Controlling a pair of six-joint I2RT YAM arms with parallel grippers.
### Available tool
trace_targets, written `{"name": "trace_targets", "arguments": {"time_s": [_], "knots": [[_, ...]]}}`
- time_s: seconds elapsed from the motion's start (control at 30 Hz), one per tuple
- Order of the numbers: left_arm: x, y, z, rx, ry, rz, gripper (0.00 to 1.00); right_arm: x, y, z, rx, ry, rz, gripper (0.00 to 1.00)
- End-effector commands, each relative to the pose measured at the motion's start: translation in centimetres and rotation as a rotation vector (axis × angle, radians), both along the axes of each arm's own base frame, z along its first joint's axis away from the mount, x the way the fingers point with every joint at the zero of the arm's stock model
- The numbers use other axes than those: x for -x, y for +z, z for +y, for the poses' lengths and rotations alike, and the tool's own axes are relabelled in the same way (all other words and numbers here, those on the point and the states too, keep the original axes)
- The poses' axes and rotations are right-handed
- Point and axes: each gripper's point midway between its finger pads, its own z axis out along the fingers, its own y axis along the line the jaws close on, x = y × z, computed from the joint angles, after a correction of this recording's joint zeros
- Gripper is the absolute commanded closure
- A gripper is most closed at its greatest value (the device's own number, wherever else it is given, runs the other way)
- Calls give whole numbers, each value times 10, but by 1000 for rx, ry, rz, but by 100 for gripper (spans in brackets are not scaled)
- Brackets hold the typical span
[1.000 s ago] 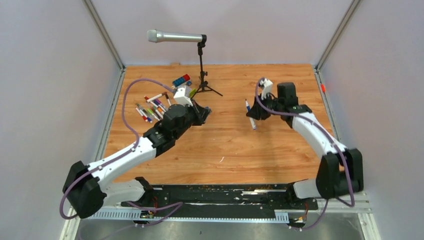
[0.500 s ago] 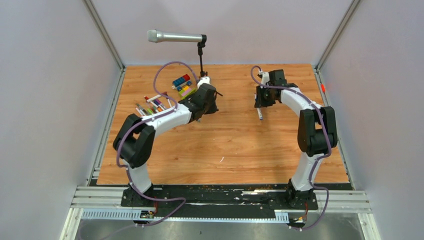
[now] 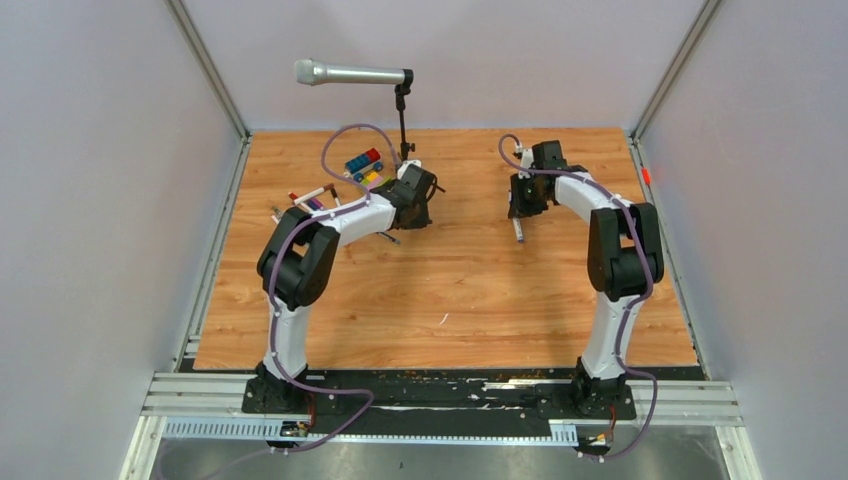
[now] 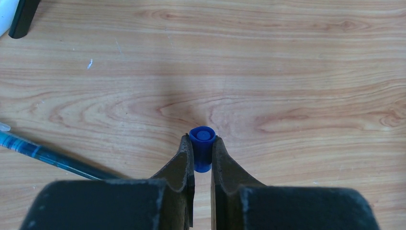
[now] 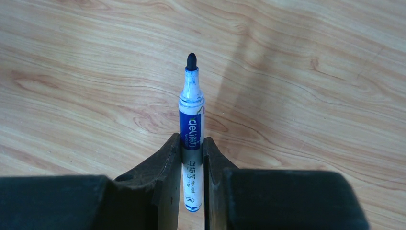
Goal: Open the pen caps
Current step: Place the pen at the center of the board.
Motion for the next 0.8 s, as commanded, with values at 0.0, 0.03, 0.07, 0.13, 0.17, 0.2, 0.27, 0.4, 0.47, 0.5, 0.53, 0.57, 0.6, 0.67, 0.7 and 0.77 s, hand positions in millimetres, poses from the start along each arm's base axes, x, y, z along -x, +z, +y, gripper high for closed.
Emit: {"name": "trace_targets", "arguments": {"time_s": [0.0, 0.03, 0.07, 0.13, 0.17, 0.2, 0.27, 0.4, 0.47, 0.5, 0.53, 0.57, 0.6, 0.67, 0.7, 0.77], "knots": [[-11, 5, 4, -32, 2, -12, 86, -16, 6, -3, 5, -34, -24, 85], [-11, 3, 4, -36, 2, -6, 86, -17, 4, -4, 9, -38, -22, 84], [-11, 1, 5, -39, 2, 0, 86, -18, 3, -5, 11, -40, -21, 83], [-10, -2, 5, -38, 2, 9, 84, -18, -1, -5, 14, -41, -14, 81], [-10, -2, 6, -37, 2, 14, 83, -19, -1, -5, 15, -41, -13, 80], [-9, -2, 6, -38, 0, 18, 81, -19, -2, -5, 17, -41, -9, 79], [-8, -3, 6, -39, -1, 22, 79, -19, -4, -5, 18, -41, -6, 75], [-10, 1, 7, -41, -5, 24, 76, -18, -4, -7, 24, -43, -5, 68], [-10, 4, 6, -39, -15, 23, 73, -18, 1, -8, 24, -46, -13, 64], [-9, 6, 6, -41, -21, 23, 70, -18, 4, -9, 23, -47, -20, 62], [-9, 9, 8, -44, -23, 20, 67, -18, 8, -9, 23, -47, -29, 60], [-9, 14, 8, -43, -24, 12, 63, -17, 14, -10, 21, -45, -40, 58], [-9, 18, 9, -45, -26, 4, 60, -16, 20, -9, 17, -41, -54, 57], [-9, 26, 11, -45, -25, -6, 56, -12, 35, -8, 0, -30, -86, 55], [-9, 30, 12, -45, -27, -11, 55, -9, 45, -6, -14, -19, -106, 53], [-8, 37, 14, -45, -29, -19, 54, 0, 66, 0, -46, 19, -150, 51]]}}
